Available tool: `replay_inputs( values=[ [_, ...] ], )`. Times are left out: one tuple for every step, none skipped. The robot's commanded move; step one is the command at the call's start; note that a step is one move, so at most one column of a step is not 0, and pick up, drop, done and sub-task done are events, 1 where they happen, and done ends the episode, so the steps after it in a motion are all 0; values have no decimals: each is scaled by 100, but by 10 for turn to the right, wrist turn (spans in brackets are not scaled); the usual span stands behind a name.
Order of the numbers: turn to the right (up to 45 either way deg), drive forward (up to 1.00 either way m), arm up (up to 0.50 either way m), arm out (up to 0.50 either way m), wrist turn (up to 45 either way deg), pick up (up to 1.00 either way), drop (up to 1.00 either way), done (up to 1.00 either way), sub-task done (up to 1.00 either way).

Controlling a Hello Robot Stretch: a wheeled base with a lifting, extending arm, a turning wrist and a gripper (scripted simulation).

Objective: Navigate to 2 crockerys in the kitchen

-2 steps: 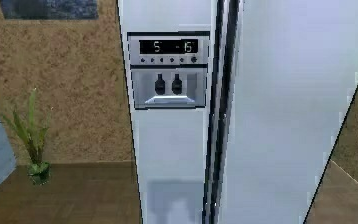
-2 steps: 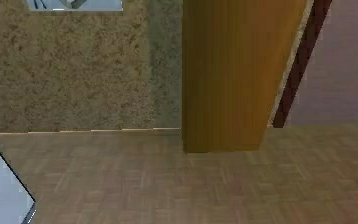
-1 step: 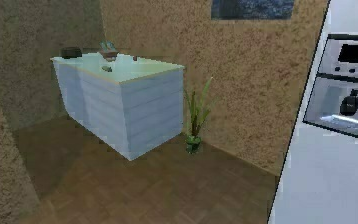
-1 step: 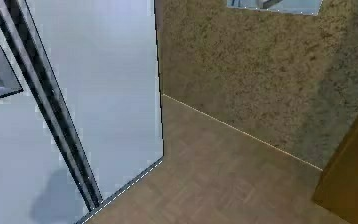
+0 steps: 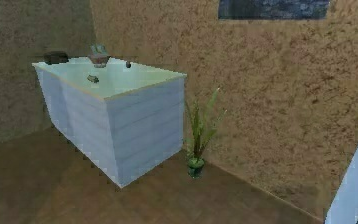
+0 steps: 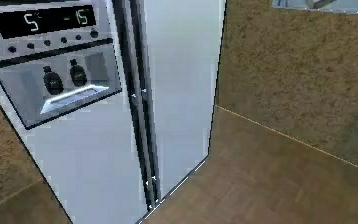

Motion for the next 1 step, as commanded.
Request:
replay_inputs(
  values=[
    [-450,0,0,0,0,0,0,0,0]
  ],
)
